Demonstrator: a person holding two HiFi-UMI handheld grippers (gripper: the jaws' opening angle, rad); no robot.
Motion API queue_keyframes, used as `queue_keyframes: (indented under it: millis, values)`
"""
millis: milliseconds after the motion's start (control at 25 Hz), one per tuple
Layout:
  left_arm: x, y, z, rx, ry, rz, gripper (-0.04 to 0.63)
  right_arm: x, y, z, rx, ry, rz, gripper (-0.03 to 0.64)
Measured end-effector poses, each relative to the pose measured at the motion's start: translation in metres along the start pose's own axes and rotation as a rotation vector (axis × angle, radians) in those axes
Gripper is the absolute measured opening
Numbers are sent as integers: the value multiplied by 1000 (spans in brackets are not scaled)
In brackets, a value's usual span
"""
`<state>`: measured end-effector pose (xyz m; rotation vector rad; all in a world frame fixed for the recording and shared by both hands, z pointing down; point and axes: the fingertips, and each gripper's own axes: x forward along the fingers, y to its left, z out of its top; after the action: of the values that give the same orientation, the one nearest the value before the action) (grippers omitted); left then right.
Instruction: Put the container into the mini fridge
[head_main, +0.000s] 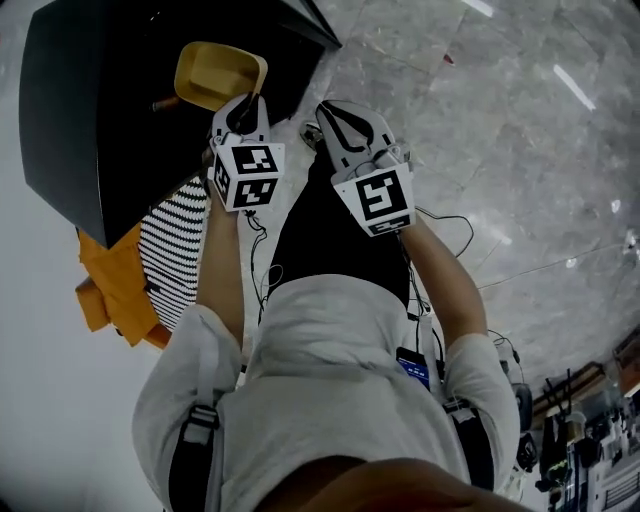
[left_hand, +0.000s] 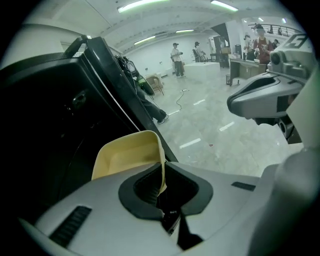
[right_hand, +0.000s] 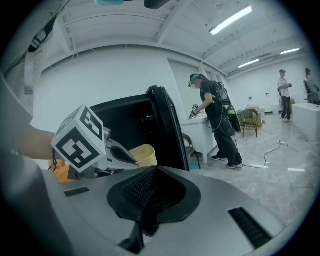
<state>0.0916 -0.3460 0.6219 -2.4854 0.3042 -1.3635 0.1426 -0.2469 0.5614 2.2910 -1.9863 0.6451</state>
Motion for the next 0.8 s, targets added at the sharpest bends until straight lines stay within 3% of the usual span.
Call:
queue_keyframes:
  millis: [360, 560, 800]
  values:
    - [41, 0, -25, -87, -20, -5, 29, 33, -6, -19, 57, 0, -20, 40]
    - [64, 2, -27, -45, -5, 11, 29, 57, -13, -27, 93, -12, -30, 40]
    - [91, 3, -43, -59, 10, 9, 29, 72, -25, -47, 132, -15, -54, 40]
